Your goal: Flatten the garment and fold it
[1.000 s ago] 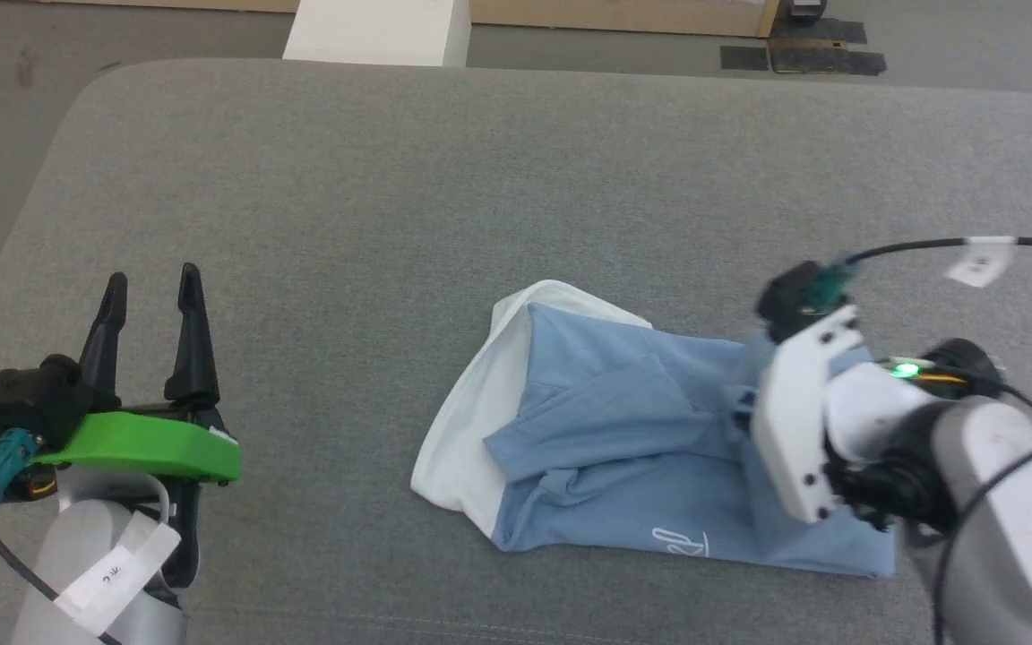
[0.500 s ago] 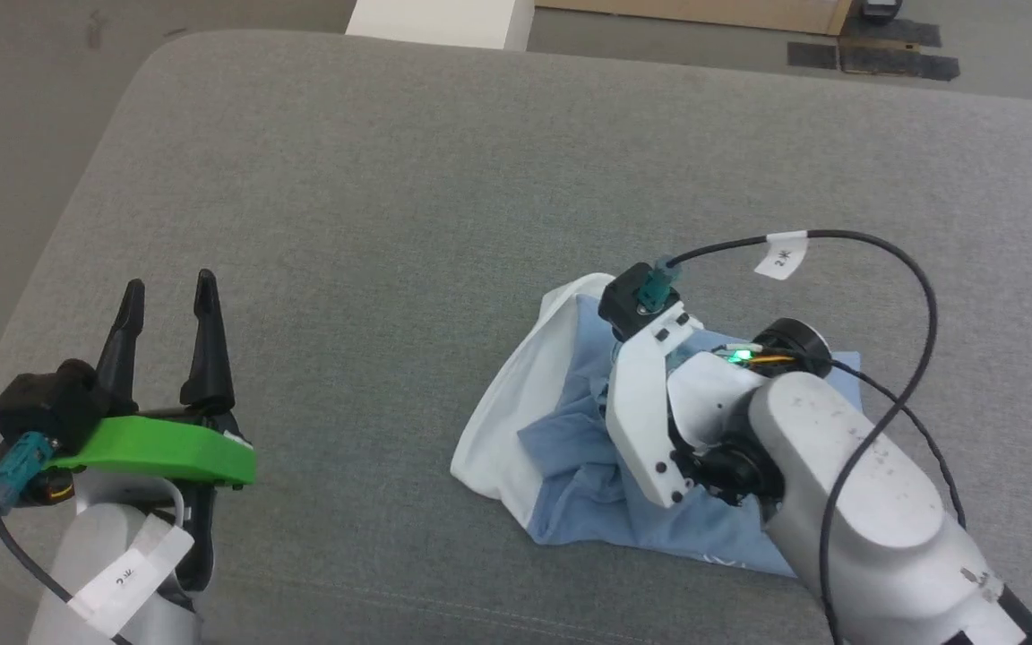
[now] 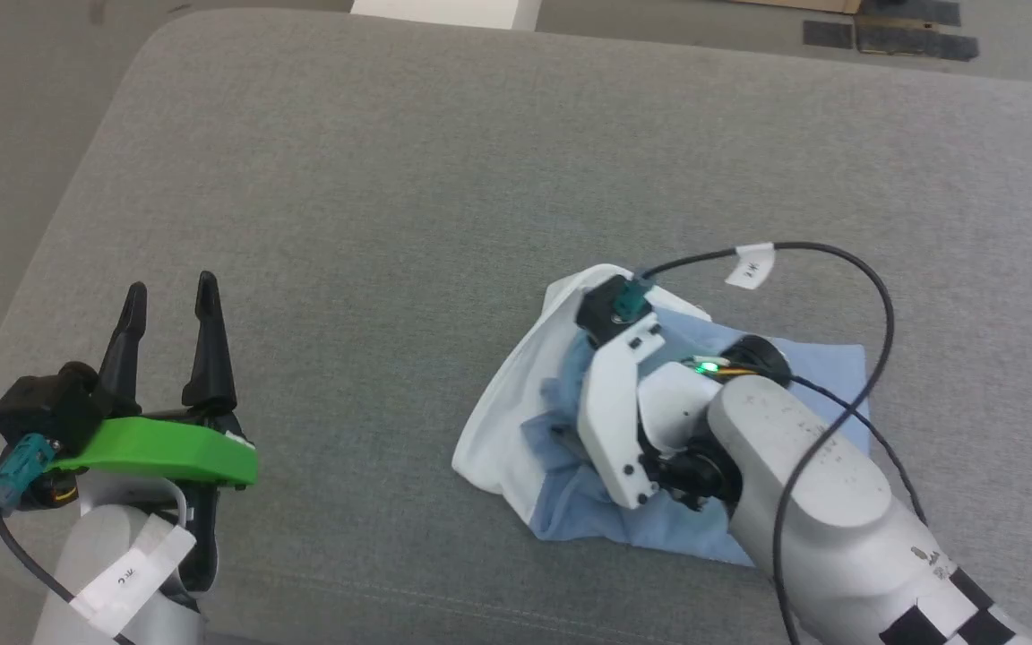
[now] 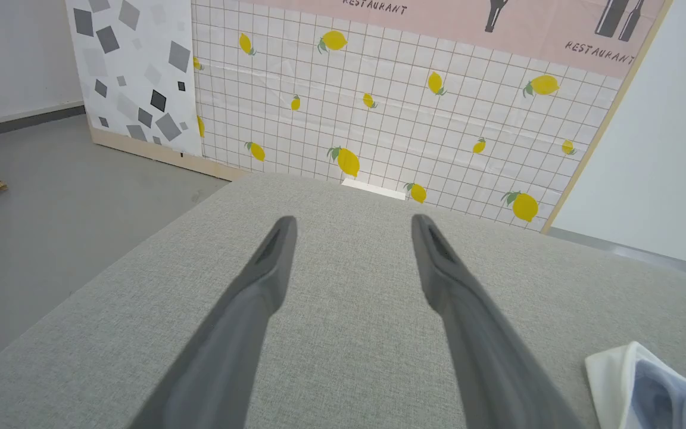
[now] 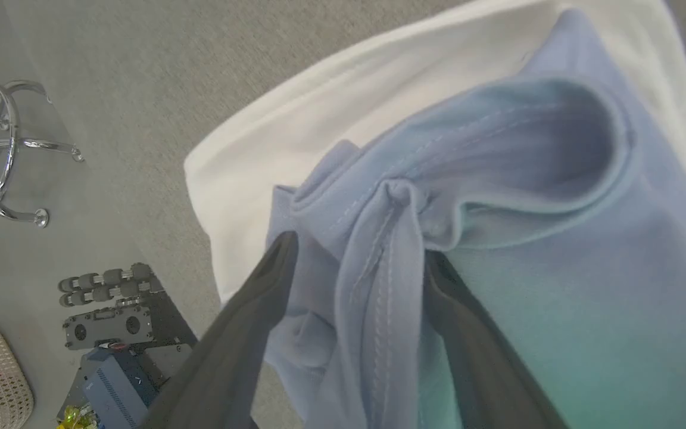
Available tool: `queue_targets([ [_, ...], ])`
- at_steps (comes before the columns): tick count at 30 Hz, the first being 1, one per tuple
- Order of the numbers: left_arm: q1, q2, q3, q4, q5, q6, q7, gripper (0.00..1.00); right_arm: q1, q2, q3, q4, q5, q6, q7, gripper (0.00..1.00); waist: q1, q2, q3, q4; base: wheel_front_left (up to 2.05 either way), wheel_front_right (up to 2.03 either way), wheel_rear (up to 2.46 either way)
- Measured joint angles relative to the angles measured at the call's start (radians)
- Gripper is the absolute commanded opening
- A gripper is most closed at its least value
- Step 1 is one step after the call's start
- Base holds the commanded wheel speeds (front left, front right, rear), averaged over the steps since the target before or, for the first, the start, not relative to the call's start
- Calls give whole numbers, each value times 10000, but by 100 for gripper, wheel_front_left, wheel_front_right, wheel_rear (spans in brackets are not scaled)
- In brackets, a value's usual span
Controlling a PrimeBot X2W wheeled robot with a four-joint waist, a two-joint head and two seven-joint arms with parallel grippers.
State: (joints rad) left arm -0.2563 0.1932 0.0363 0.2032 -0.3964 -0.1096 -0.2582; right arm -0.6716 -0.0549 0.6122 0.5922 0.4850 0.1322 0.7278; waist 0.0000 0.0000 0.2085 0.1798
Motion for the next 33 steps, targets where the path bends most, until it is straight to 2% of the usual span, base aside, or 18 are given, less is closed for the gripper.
queue_targets([
  [7, 5, 13, -10, 104, 12, -13, 0, 100, -568, 36, 1193, -1243, 1484, 0, -508, 100, 0, 0, -313, -362, 0, 0, 0],
  [12, 38, 38, -10, 146, 27, -33, 0, 100, -968, 58, 926, -1962, 1864, 0, -1342, 100, 0, 0, -633, -666, 0, 0, 0],
  [15, 152, 59, -13, 138, 46, -10, 0, 100, -1066, -59, 259, -2424, 1860, 0, -2228, 100, 0, 0, -851, -860, 0, 0, 0],
  [21, 389, 107, -19, 79, 96, 151, 2, 100, -961, -825, -1776, -3375, 1354, 0, -4562, 100, 0, 0, -1276, -1277, 0, 0, 0],
  [27, 658, 165, 25, -59, 98, 332, 10, 100, 322, -1363, -3845, -3979, 533, 0, -6918, 100, 0, 0, -1636, -1672, 0, 0, 0],
  [33, 799, 163, -48, -169, 194, 493, 15, 100, 2100, -1229, -5979, -4190, -410, 0, -8640, 100, 0, 0, -1938, -1939, 0, 0, 0],
])
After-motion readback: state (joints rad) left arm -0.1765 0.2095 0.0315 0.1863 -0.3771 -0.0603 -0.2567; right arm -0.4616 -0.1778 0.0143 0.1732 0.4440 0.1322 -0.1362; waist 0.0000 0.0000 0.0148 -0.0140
